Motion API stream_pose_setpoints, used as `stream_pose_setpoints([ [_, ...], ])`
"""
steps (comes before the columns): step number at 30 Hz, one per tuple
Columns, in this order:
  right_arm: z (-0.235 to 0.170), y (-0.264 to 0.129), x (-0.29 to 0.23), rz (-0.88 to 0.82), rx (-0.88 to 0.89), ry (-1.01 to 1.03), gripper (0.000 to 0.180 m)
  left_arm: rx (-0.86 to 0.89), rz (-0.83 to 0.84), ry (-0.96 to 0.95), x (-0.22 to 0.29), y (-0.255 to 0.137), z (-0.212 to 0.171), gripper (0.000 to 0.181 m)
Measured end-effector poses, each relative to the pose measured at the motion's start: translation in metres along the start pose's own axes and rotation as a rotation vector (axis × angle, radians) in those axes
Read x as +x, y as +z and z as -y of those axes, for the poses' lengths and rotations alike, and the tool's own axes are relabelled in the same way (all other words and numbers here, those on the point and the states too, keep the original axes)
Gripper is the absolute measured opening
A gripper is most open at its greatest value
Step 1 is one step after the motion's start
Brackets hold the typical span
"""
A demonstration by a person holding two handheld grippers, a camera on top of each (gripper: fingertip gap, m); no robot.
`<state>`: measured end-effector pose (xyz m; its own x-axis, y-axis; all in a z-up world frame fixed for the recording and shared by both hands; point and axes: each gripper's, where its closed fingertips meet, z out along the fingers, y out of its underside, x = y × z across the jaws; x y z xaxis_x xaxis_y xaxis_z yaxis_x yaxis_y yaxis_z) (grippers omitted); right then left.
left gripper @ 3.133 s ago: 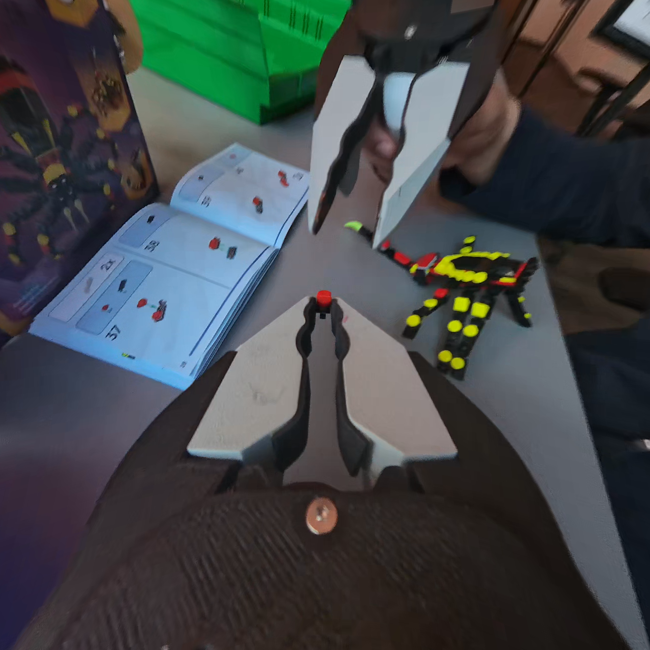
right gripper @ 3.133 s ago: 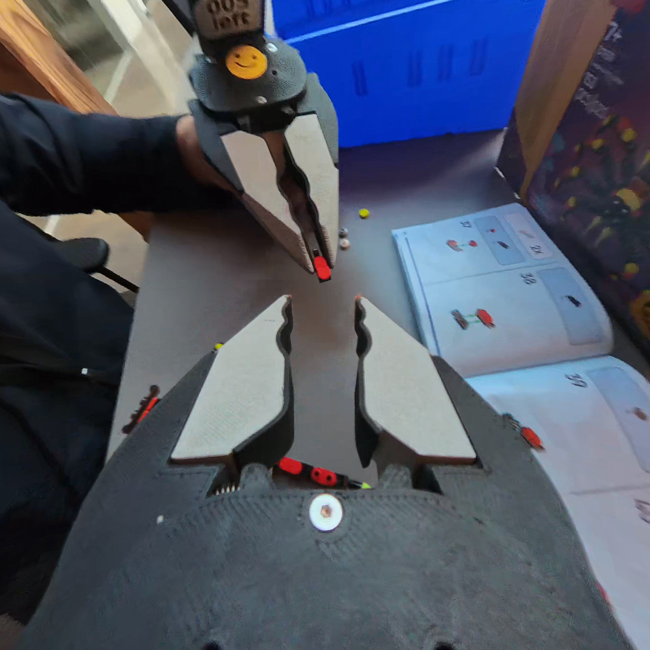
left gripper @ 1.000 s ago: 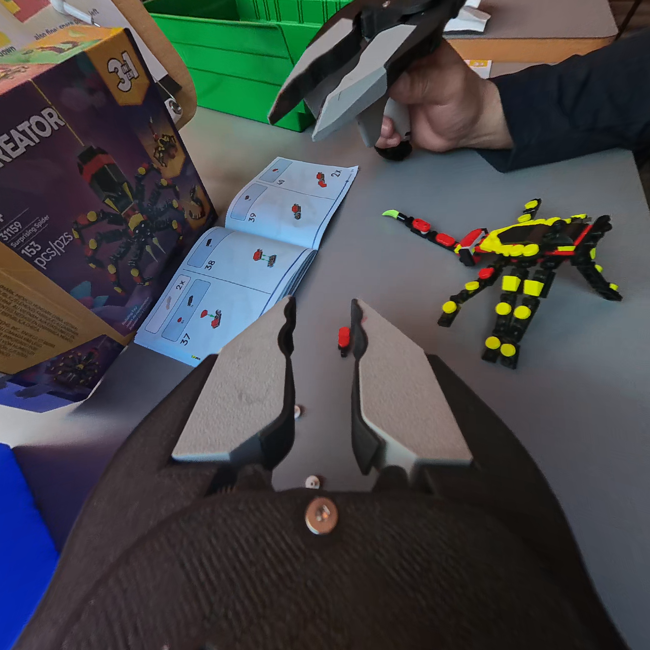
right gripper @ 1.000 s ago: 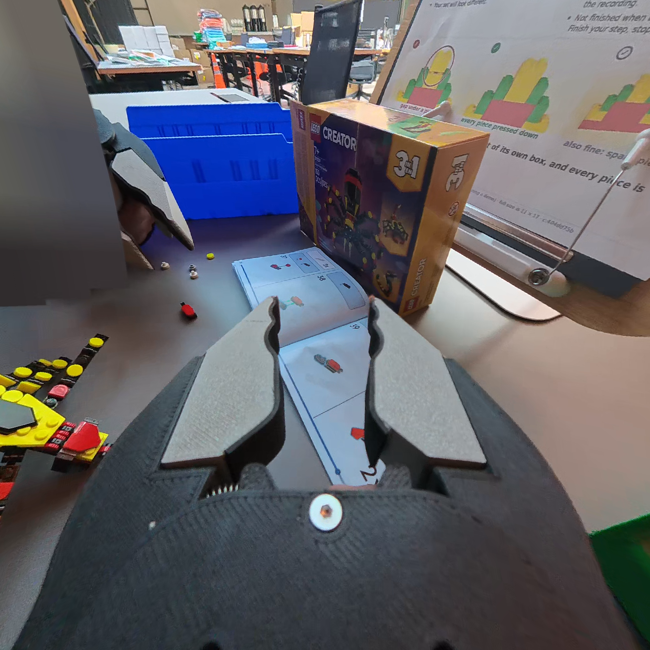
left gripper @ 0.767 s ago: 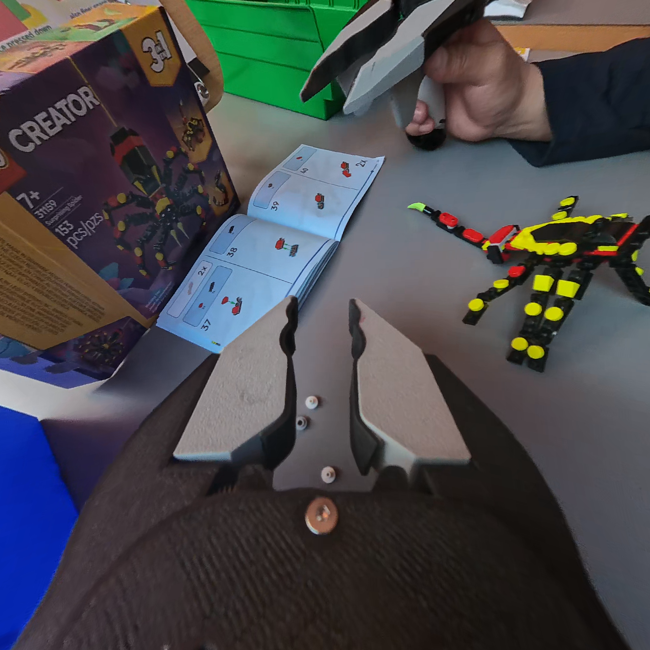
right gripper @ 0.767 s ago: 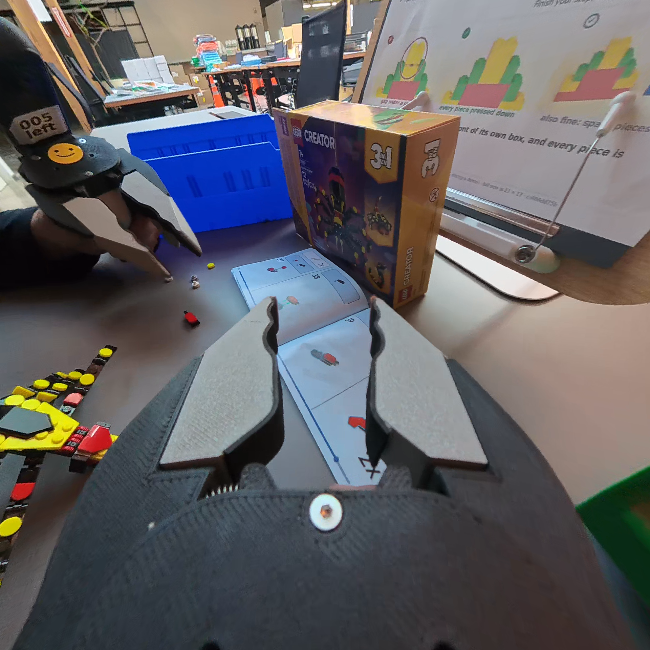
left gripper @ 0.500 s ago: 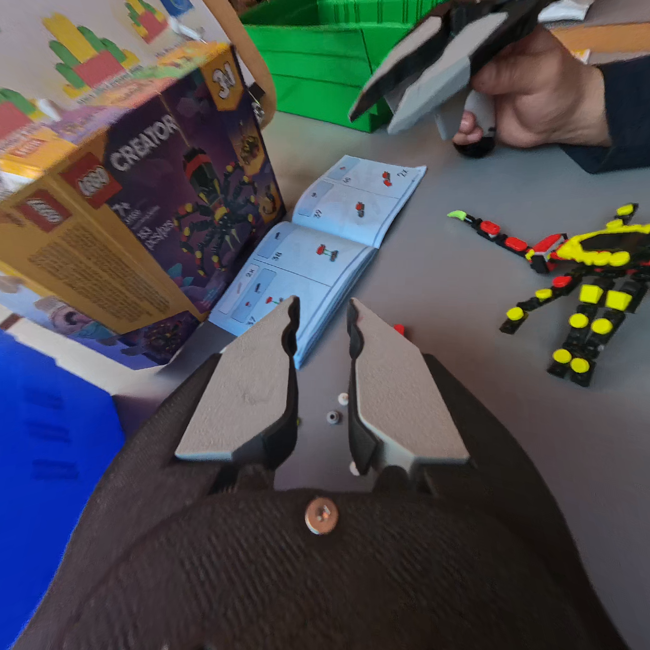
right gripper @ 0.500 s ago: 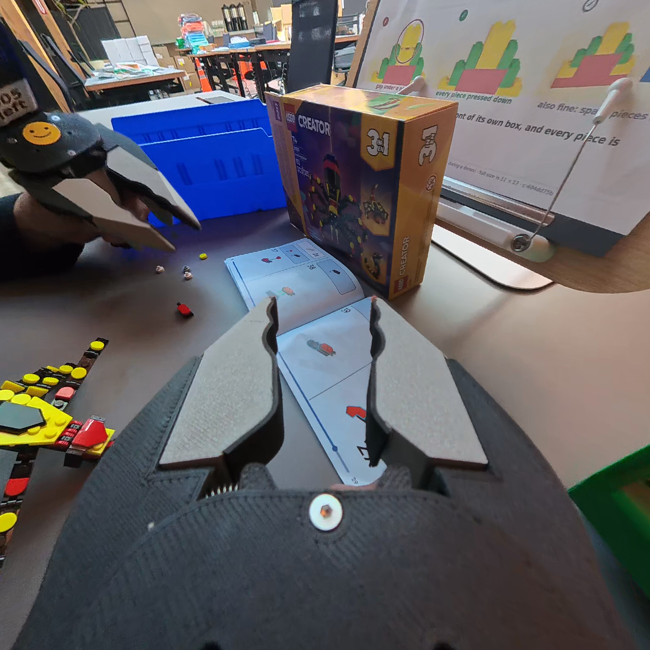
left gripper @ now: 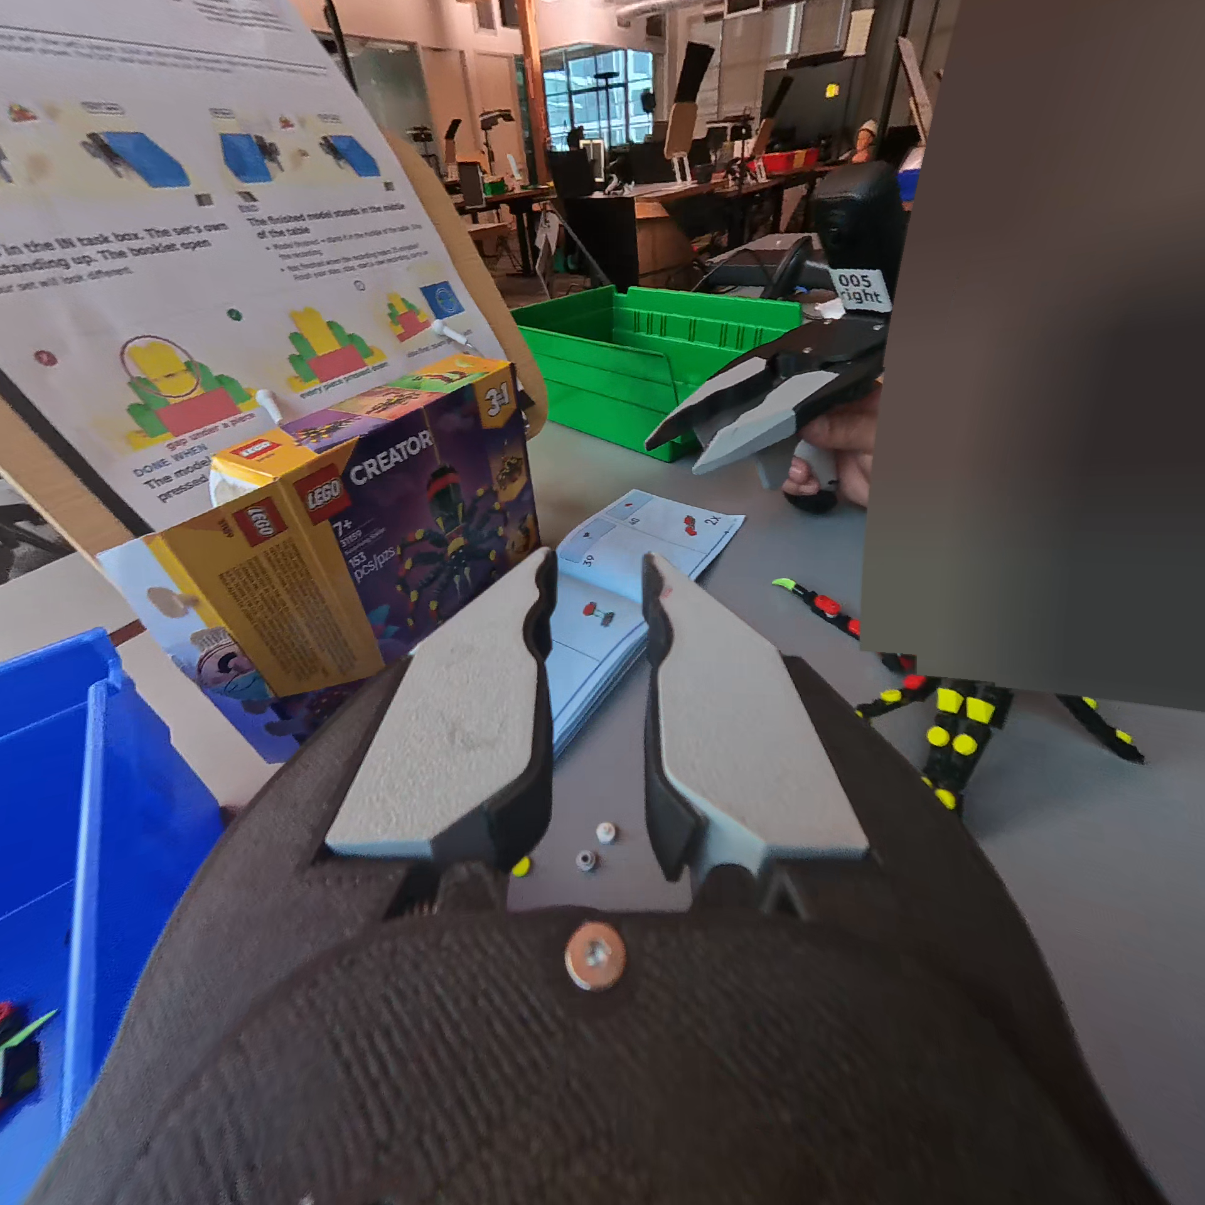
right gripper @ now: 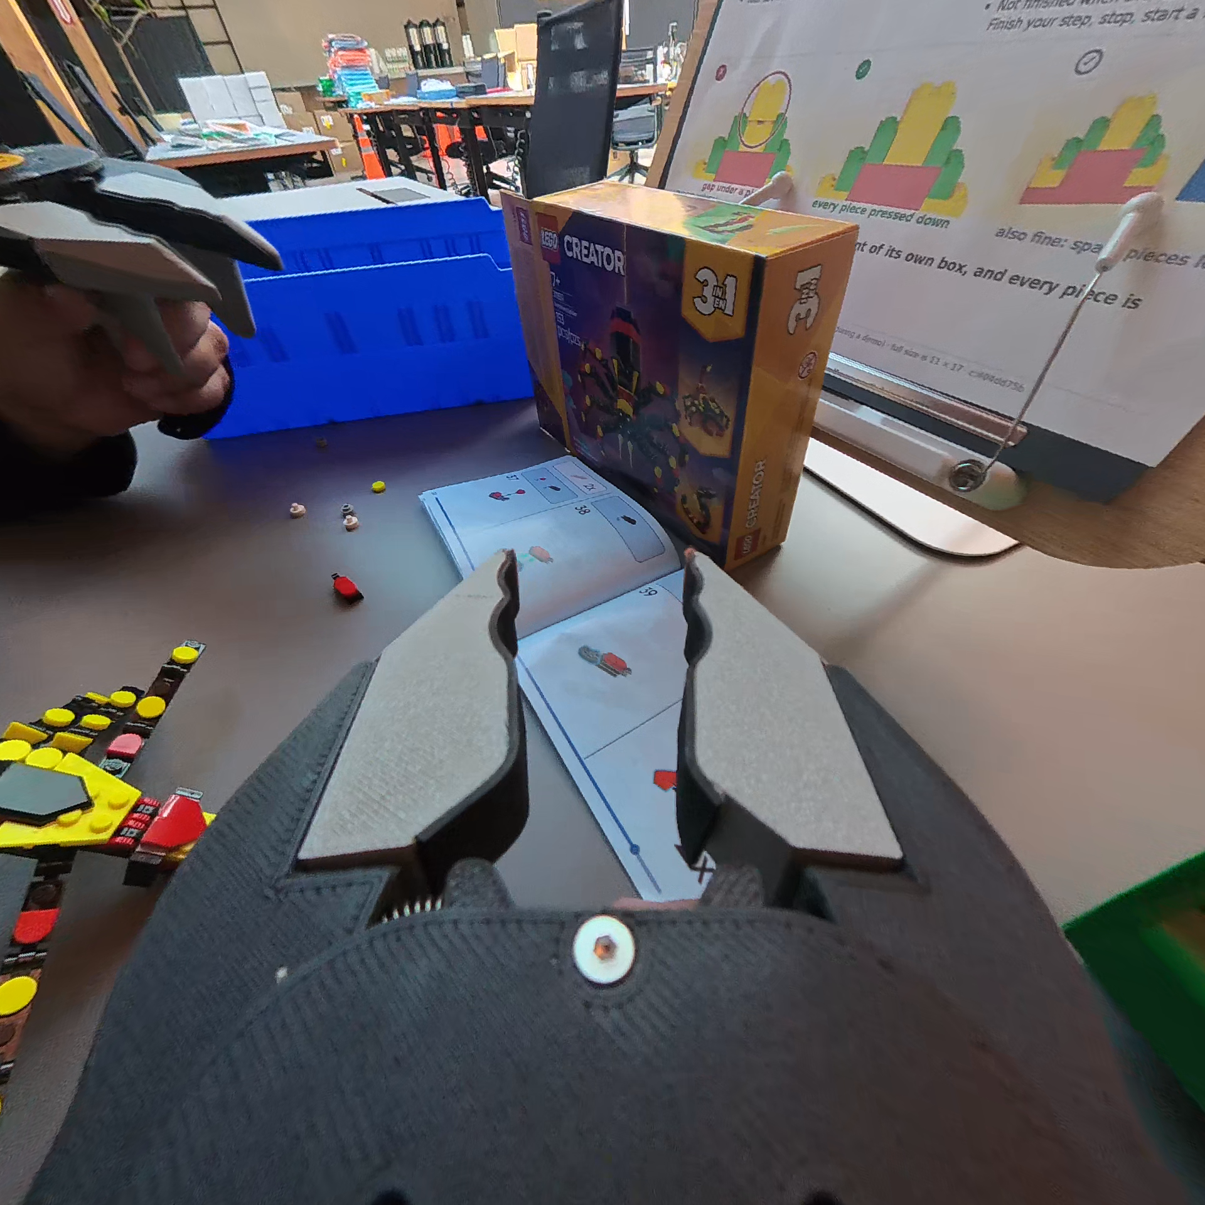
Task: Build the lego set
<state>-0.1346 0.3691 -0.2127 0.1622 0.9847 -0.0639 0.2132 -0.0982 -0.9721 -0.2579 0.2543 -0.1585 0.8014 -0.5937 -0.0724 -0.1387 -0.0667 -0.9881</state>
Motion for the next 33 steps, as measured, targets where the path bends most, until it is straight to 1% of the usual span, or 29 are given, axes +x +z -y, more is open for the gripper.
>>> stream_pose_setpoints([
  [6,0.000,0.000,-0.001,0.000,-0.001,0.004,0.048,-0.062,-0.058,0.049,0.019,0.008,-0.011,0.024],
  [11,0.001,-0.002,-0.004,0.004,0.012,0.012,0.048,-0.170,-0.052,0.142,0.021,0.019,-0.039,0.024],
  [15,-0.002,0.000,-0.008,0.007,-0.006,-0.006,0.048,-0.219,-0.096,0.129,0.030,0.025,-0.054,0.023],
  [21,-0.007,0.004,-0.007,-0.003,-0.034,-0.041,0.048,-0.198,-0.115,0.119,0.038,0.023,-0.048,0.023],
  [28,-0.006,0.001,0.004,-0.064,-0.049,-0.111,0.047,-0.200,-0.057,0.161,0.030,0.022,-0.047,0.023],
  [31,-0.003,-0.001,0.008,-0.078,-0.037,-0.109,0.046,-0.128,-0.015,0.125,0.021,0.018,-0.032,0.023],
  [33,-0.001,-0.001,0.011,-0.080,-0.030,-0.104,0.046,-0.028,0.009,0.055,0.011,0.010,-0.012,0.023],
])
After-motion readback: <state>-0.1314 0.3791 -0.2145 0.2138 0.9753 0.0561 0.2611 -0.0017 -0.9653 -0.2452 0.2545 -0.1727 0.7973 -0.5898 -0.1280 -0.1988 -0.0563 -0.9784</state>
